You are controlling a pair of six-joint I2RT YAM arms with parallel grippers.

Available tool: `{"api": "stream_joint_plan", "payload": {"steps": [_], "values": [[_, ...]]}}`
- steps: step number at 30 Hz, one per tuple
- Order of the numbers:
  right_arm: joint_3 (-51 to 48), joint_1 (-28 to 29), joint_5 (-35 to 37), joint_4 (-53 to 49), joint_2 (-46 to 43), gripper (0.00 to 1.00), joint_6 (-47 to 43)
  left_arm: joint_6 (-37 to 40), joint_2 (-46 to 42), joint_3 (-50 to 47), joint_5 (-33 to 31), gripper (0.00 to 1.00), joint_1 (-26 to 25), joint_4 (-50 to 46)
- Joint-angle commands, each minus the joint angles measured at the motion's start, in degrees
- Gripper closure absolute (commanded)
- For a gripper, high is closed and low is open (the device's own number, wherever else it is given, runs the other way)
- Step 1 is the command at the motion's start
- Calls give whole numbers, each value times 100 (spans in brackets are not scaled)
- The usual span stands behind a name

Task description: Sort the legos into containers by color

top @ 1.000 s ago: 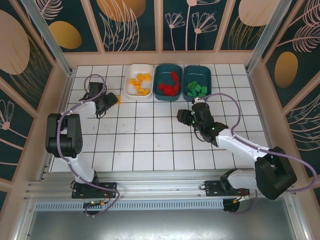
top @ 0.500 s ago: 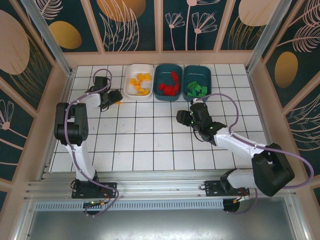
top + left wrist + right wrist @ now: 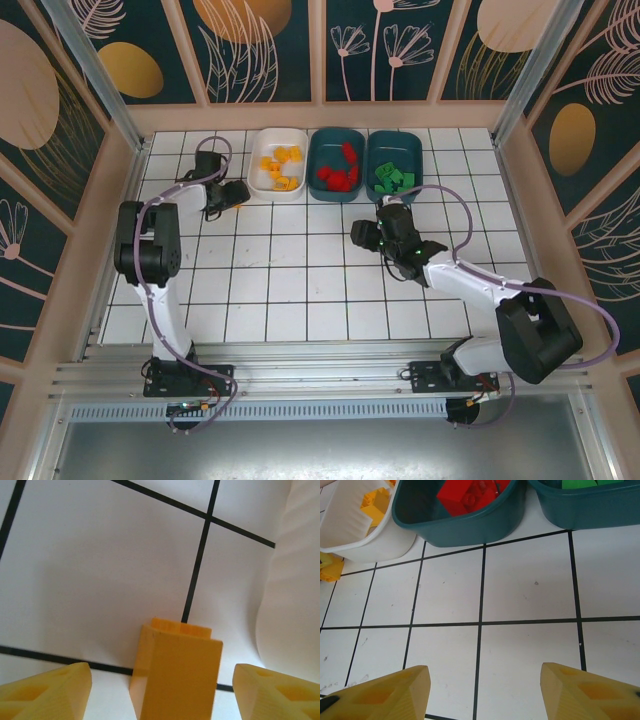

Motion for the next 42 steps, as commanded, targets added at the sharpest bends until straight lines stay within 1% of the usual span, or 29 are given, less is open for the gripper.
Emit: {"api": "stream_joint_plan", "payload": {"steps": [1, 3, 5, 10, 12, 16, 20, 22, 24, 28, 31, 34, 35, 36, 38, 40, 42], "values": [[192, 45, 46, 97, 30, 39, -121, 180, 313, 208, -169, 32, -10, -267], [179, 41, 80, 78, -11, 39, -122, 174, 354, 187, -217, 37, -10, -252], [179, 43, 91, 49, -21, 39, -129, 173, 325, 146, -248, 46, -10, -218], [185, 45, 64, 47, -2, 40, -122, 171, 44, 11, -461, 64, -12, -246], [196, 48, 63, 60, 6, 39, -122, 119, -204, -69, -456, 66, -19, -287], [192, 46, 63, 120, 48, 40, -113, 68, -990, -264, -368, 70, -40, -334], [82, 51, 44, 311, 99, 40, -77, 48, -1582, -378, -15, 71, -36, -403], [15, 41, -1, 424, 149, 40, -68, 23, -1665, -286, 340, 71, -107, -461], [-8, 28, -33, 481, 203, 40, -91, 87, -1519, 22, 382, 71, -338, -647], [-45, -91, -78, 500, 168, 40, -183, 131, -726, 1064, 321, 70, -934, -955], [-126, -243, -217, 505, 26, 40, -184, 135, 21, 2007, 303, 68, -1229, -1166], [-231, -248, -157, 418, -220, 40, -187, 274, 670, 2927, 309, 60, -1277, -1583], [-272, -251, -147, 397, -313, 39, -184, 312, 825, 3169, 232, 53, -1283, -1682], [-310, -251, -127, 371, -405, 40, -184, 348, 977, 3429, 176, 49, -1277, -1829], [-353, -250, -96, 320, -521, 39, -190, 393, 1139, 3827, 117, 43, -1278, -2031], [-345, -248, -54, 260, -581, 39, -208, 377, 1165, 3998, 68, 37, -1277, -2054], [-320, -248, -7, 203, -633, 39, -226, 343, 1115, 4078, 54, 35, -1280, -2099]]}}
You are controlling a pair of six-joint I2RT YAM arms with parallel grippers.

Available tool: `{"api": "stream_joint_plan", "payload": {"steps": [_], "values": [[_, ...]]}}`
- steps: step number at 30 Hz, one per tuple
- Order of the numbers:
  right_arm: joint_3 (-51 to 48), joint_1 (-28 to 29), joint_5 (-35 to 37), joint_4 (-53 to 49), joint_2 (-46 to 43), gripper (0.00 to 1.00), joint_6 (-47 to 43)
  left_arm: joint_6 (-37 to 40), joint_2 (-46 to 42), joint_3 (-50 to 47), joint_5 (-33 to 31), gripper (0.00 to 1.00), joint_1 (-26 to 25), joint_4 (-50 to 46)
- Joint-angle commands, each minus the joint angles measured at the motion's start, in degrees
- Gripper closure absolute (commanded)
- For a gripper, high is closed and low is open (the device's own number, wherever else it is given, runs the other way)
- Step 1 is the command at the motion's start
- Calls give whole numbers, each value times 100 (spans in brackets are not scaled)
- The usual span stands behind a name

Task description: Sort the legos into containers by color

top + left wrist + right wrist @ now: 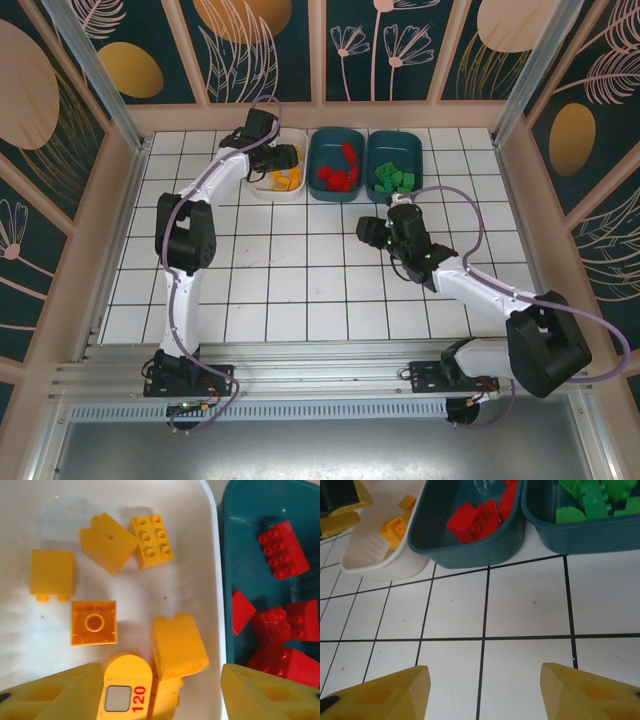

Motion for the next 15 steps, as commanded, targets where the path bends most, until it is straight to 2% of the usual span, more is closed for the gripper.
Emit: {"api": "stream_joint_plan", "payload": {"steps": [1, 4, 7, 8, 9, 10, 11, 12, 13, 14, 15], "values": [[-38, -15, 153, -122, -176, 39, -118, 42, -193, 296, -75, 35, 46, -296], [-12, -15, 232, -213, -340, 39, -145, -39, -795, -302, -83, 33, 41, 124], [-3, -11, 322, -239, -640, 36, -233, -93, -1877, -1382, -196, 25, 47, 817], [-3, -14, 307, -188, -748, 36, -307, -107, -2243, -1755, -269, 17, 45, 1039], [-7, -16, 281, -93, -922, 35, -432, -134, -2687, -2184, -382, 2, 40, 1303], [-12, -12, 222, 6, -1079, 34, -626, -148, -3092, -2589, -487, 2, 38, 1546], [1, 98, 233, 110, -1240, 31, -841, -172, -3616, -3134, -656, 2, 37, 1825], [18, 214, 344, 198, -1403, 22, -988, -139, -4068, -3638, -803, 1, 33, 2095], [19, 300, 417, 295, -1518, 8, -1112, -88, -4424, -4022, -1013, 1, 14, 2246], [-15, 383, 611, 426, -1634, 1, -1063, -94, -4800, -4418, -1336, 2, 11, 2359], [-85, 442, 835, 599, -1722, 1, -947, -19, -5131, -4763, -1562, 1, 11, 2488]]}}
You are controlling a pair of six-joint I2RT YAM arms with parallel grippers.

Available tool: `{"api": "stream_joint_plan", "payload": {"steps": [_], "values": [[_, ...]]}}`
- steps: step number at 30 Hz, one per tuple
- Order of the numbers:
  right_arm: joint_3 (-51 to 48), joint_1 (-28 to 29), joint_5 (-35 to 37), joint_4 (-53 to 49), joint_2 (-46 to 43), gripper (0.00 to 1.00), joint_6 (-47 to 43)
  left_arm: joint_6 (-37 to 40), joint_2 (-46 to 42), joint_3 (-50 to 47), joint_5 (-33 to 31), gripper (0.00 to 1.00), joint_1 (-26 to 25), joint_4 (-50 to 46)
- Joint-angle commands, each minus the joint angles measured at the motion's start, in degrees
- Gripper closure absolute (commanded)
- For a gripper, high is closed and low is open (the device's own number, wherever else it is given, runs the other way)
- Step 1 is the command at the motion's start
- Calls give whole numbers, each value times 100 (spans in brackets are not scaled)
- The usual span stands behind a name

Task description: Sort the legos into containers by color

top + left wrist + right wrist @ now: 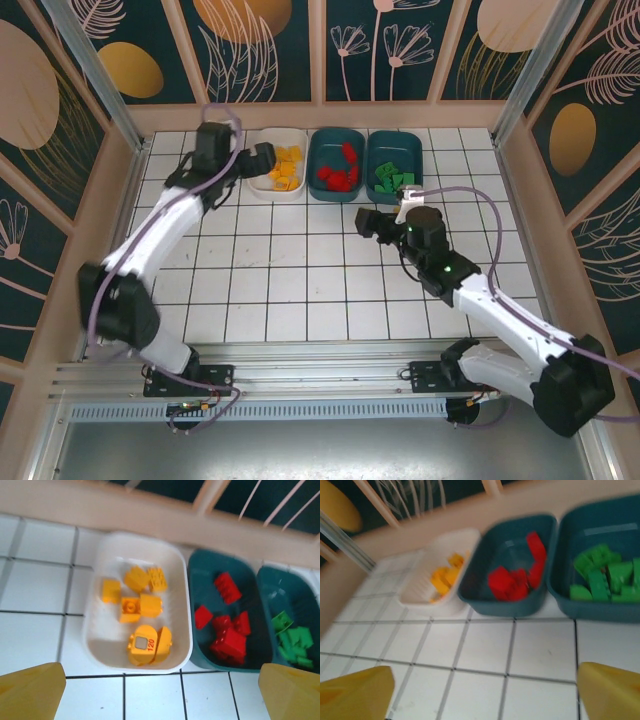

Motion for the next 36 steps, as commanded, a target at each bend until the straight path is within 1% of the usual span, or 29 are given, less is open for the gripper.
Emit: {"api": "stream_joint_plan", "payload": {"steps": [1, 2, 3, 6, 7, 8, 10, 12, 14, 16, 18, 19, 20, 21, 22, 24, 25, 26, 27, 28, 29, 30, 33, 34, 35, 36], "values": [[-166, 206, 647, 722, -321, 1, -222, 173, -998, -1065, -918, 1, -23, 962], [-235, 206, 671, 949, -351, 1, -334, 225, -1292, -1360, -1155, 1, -27, 1058], [-225, 213, 678, 1054, -352, 1, -514, 301, -1582, -1691, -1236, 2, -25, 1180], [33, 186, 997, 929, -288, 1, -826, 427, -2432, -2562, -1365, 2, -24, 1619], [66, 166, 1078, 963, -316, 1, -983, 282, -2665, -2791, -1531, 2, -22, 1747], [38, 128, 1241, 1083, -368, 1, -1126, 63, -2914, -3099, -1692, 1, -23, 2015], [-160, -35, 1557, 1435, -495, 1, -1372, 423, -3274, -3852, -1651, 1, -21, 2944], [-458, -372, 1503, 1826, -556, 1, -1595, 1036, -3493, -4579, -1473, 1, -24, 3732], [-875, -918, 1168, 2152, -536, 1, -1585, 1085, -3502, -5165, -1820, 1, -23, 4294], [-1301, -1465, 770, 2510, -474, 1, -1428, 1427, -3480, -5702, -2163, 1, -17, 5029], [-1871, -1896, 305, 3284, -374, 1, -1736, 1839, -3373, -6261, -2755, 1, -13, 5960], [-2083, -2010, 209, 3665, -295, 1, -2014, 2081, -3258, -6450, -2981, 1, -11, 6312], [-2241, -2130, 277, 4001, -151, 1, -2210, 2278, -3081, -6588, -3200, 1, 18, 6628], [-2315, -2283, 365, 4247, 44, 1, -2257, 2335, -2881, -6671, -3274, 1, 99, 6820], [-2355, -2441, 276, 4367, 240, 1, -2288, 2280, -2703, -6726, -3156, 1, 223, 6954], [-2447, -2755, -40, 4750, 720, 1, -2385, 1724, -2247, -6946, -2568, 1, 676, 7587], [-2493, -2850, -131, 4969, 948, 1, -2386, 1512, -2003, -7091, -2435, 2, 829, 7959], [-2567, -2964, -327, 5317, 1200, 1, -2418, 1543, -1734, -7163, -2453, 1, 914, 8428], [-2609, -3020, -423, 5621, 1477, 1, -2494, 1656, -1677, -7102, -2418, 1, 922, 8351], [-2559, -3063, -418, 5643, 1643, 1, -2487, 1759, -1605, -7013, -2420, 1, 945, 8298], [-2477, -3143, -613, 5483, 1754, 1, -2431, 1810, -1428, -6954, -2454, 1, 990, 8469], [-2487, -3220, -837, 5562, 1879, 1, -2423, 1840, -1314, -6930, -2488, 1, 1017, 8587], [-2759, -3357, -841, 6489, 2440, 1, -2266, 2022, -1017, -6793, -2250, 1, 1107, 8751], [-2846, -3402, -836, 6827, 2654, 1, -2220, 2063, -770, -6830, -2216, 1, 1135, 9130], [-2921, -3425, -813, 7235, 2921, 1, -2185, 2006, -406, -6900, -2364, 1, 1147, 9570], [-2932, -3441, -769, 7511, 3149, 1, -2165, 2009, -64, -6929, -2223, 1, 1231, 10106]]}}
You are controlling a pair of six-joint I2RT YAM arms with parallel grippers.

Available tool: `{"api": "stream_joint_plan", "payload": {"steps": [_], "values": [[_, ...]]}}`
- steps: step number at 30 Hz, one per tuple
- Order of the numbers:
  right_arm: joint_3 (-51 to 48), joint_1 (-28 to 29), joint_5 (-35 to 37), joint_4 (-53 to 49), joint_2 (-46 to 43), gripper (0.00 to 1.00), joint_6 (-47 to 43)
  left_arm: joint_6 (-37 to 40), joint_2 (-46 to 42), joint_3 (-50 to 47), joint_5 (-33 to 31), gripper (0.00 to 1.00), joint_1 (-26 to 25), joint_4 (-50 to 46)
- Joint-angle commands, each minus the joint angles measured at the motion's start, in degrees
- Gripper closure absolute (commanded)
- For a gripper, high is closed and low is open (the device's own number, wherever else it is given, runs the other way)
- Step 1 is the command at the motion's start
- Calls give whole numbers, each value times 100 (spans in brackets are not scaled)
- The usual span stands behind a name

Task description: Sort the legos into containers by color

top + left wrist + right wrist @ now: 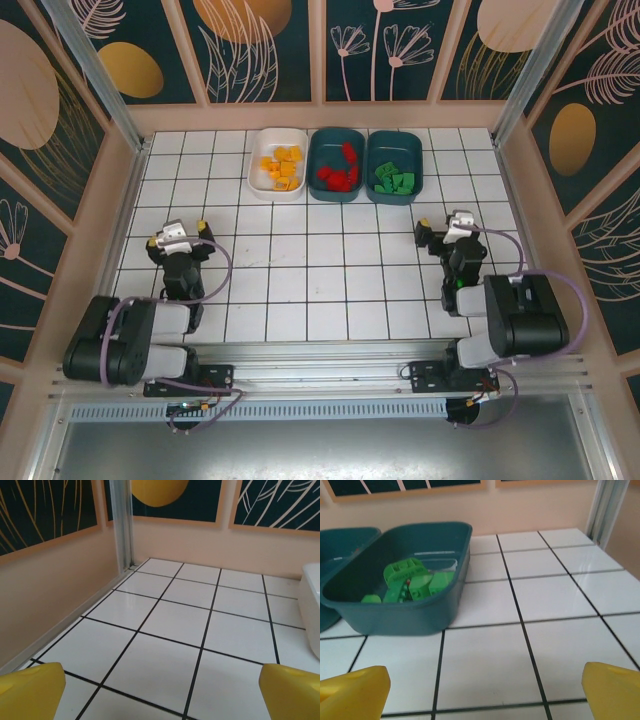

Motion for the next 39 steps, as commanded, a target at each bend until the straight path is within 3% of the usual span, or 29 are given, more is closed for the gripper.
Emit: {"api": "stream_joint_plan", "payload": {"steps": [1, 4, 6, 39], "values": [[-89, -84, -90, 1137, 306, 1, 118, 124, 783, 65, 303, 1, 137, 1317], [222, -150, -138, 466, 311, 1, 207, 36, 733, 578, 484, 1, 234, 239], [319, -285, -234, 300, 327, 1, 348, -96, 702, 619, 691, 1, 397, 121], [312, -271, -209, 327, 340, 1, 336, -68, 710, 585, 689, 1, 399, 206]]}}
